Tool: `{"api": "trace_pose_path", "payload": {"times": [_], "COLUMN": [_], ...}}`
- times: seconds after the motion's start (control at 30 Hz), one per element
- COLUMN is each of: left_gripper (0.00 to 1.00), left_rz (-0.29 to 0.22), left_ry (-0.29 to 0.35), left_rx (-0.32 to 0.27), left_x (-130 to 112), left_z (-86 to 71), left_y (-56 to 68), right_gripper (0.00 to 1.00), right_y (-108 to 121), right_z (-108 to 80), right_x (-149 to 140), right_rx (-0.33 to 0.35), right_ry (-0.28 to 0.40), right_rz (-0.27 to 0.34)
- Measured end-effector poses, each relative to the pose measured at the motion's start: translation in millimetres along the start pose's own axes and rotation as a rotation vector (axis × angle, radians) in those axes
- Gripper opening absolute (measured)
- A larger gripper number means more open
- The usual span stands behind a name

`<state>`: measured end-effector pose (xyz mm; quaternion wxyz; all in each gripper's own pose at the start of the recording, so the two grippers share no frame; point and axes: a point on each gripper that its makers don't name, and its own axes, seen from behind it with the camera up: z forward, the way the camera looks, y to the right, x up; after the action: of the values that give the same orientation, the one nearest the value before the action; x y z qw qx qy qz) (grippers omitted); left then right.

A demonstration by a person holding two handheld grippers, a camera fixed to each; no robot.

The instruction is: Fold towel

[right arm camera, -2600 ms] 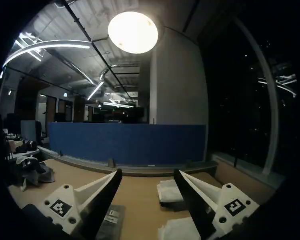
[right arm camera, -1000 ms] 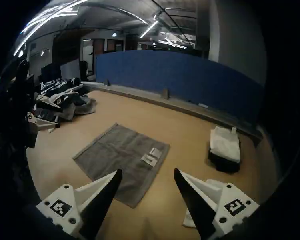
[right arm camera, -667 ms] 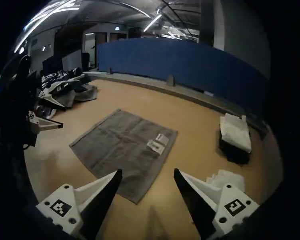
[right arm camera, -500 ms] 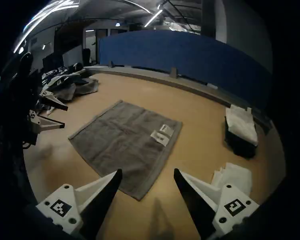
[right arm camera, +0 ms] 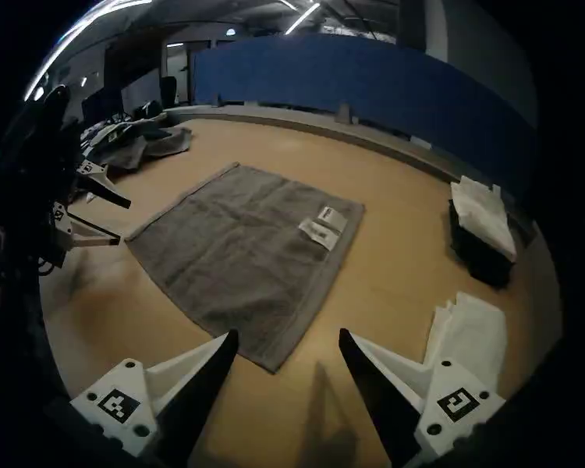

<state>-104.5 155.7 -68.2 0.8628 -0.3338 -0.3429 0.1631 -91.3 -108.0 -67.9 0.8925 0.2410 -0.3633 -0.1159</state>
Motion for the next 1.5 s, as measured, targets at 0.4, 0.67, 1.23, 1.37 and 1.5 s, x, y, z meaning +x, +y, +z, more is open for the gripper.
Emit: {"api": "trace_pose_path", "payload": {"times": [0.4, 0.67, 1.23, 1.37, 1.5], "left_gripper": [0.85, 0.78, 0.51, 0.49, 0.43], "left_rz": [0.016, 0.028, 0.017, 0.02, 0.022], "left_ry": [-0.086, -0.118, -0.158, -0.16, -0.162], "left_rx": [-0.018, -0.03, -0.053, -0.058, -0.065], "left_x": [-16.2, -22.8, -27.5, -27.0, -27.2], "left_z": [6.4, 10.2, 14.9, 15.2, 16.0], "left_y": [3.0, 6.8, 16.3, 17.6, 19.6], "right_gripper": [0.91, 0.81, 0.47, 0.37, 0.27], "right_y": [-3.3, -6.4, -18.7, -18.2, -17.0], "right_z": [5.1, 7.5, 15.8, 16.1, 15.8], "right_x": [-15.2, -29.6, -43.0, -42.4, -42.4], "right_rx": [0.012, 0.026, 0.077, 0.076, 0.072], "right_ry": [-0.054, -0.112, -0.175, -0.178, -0.18], "right_rz": [-0.014, -0.045, -0.029, -0.018, -0.013]}}
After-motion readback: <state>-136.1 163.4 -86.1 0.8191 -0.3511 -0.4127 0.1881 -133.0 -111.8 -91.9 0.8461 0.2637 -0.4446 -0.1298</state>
